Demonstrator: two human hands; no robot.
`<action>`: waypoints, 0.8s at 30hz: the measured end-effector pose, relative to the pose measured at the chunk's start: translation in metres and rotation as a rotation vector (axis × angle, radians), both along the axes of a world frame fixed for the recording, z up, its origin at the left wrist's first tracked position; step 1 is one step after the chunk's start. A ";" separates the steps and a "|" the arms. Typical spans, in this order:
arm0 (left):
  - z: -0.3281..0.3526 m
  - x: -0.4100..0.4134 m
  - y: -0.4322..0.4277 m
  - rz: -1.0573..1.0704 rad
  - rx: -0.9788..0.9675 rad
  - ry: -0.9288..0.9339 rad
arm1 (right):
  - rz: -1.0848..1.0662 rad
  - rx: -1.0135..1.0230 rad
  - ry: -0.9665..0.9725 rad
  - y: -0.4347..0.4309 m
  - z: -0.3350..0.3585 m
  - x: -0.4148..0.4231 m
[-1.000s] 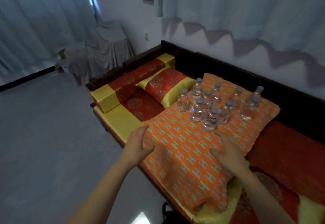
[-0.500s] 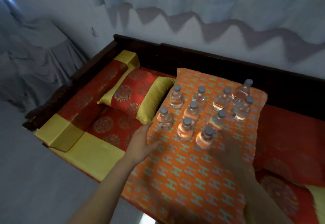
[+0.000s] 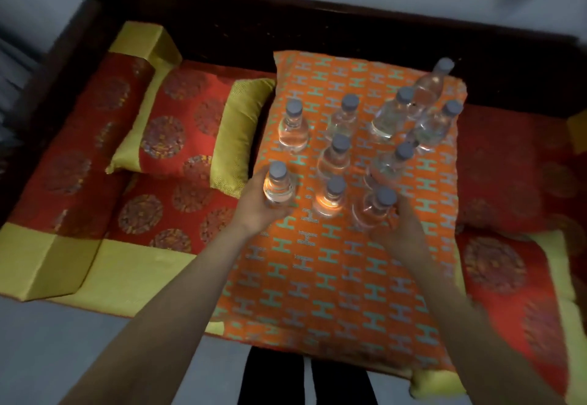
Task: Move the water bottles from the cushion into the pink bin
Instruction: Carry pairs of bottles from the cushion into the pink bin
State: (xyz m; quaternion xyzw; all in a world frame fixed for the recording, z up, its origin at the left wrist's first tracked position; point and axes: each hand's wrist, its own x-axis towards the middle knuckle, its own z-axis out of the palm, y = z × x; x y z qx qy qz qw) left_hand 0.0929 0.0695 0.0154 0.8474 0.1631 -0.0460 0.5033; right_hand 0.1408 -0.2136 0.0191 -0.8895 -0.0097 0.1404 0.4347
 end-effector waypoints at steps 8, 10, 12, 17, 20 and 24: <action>-0.032 0.011 0.006 0.001 -0.052 0.020 | -0.087 0.021 -0.045 0.010 -0.026 -0.009; -0.037 0.013 0.006 0.023 -0.071 0.009 | -0.112 0.005 -0.074 0.013 -0.028 -0.010; -0.038 0.017 0.004 0.042 -0.046 0.013 | -0.152 -0.005 -0.101 0.018 -0.029 -0.010; -0.028 0.022 0.006 0.053 -0.003 -0.018 | -0.216 0.068 -0.098 0.020 -0.026 -0.012; -0.006 0.014 0.011 0.068 -0.054 -0.030 | -0.271 0.169 -0.128 0.012 -0.014 -0.018; 0.037 0.002 0.012 -0.034 -0.171 -0.123 | -0.336 0.273 -0.165 -0.006 0.015 -0.025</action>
